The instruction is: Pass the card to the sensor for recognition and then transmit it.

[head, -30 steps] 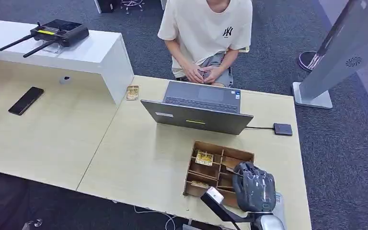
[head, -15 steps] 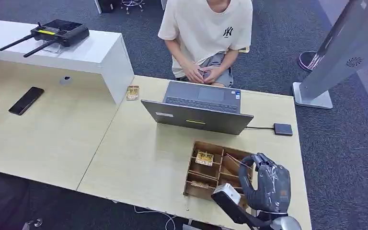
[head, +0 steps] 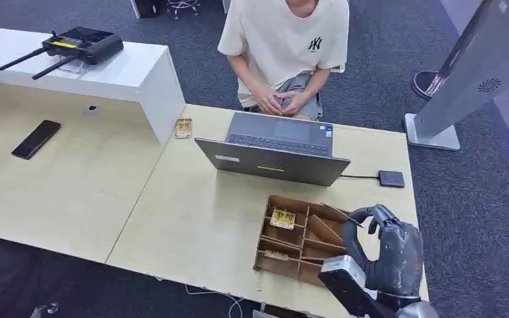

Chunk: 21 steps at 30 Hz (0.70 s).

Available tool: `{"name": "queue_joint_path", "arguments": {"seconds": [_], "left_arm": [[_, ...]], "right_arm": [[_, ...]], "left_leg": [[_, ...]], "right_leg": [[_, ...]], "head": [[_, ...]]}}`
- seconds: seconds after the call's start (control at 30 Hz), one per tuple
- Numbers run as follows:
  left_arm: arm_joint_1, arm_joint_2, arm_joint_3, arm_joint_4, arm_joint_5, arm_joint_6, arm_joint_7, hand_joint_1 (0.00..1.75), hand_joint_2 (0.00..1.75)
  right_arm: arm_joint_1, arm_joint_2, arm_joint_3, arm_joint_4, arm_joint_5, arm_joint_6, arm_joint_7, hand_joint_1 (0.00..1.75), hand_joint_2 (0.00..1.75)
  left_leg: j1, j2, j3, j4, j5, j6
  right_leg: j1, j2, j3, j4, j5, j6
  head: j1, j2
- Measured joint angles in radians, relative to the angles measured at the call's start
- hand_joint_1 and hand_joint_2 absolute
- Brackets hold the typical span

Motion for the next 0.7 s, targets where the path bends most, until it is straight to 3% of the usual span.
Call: {"name": "queue_joint_path", "arguments": {"seconds": [0.43,0.7], "left_arm": [[0.019,-0.002,-0.032,-0.023,0.016,0.002,-0.002,0.00,0.00],[0.017,-0.002,-0.037,-0.024,-0.013,-0.004,-0.012,0.00,0.00]], "right_arm": [[-0.004,0.000,-0.001,-0.079,-0.128,-0.046,-0.100,1.73,1.75],[-0.034,0.000,0.003,-0.084,-0.188,-0.046,-0.124,1.73,1.75]], "left_leg": [[0.000,0.000,0.000,0.000,0.000,0.000],[0.000,0.000,0.000,0.000,0.000,0.000]], "right_leg": [[0.000,0.000,0.000,0.000,0.000,0.000],[0.000,0.000,0.000,0.000,0.000,0.000]], "head": [[0.000,0.000],[0.000,0.000]]}}
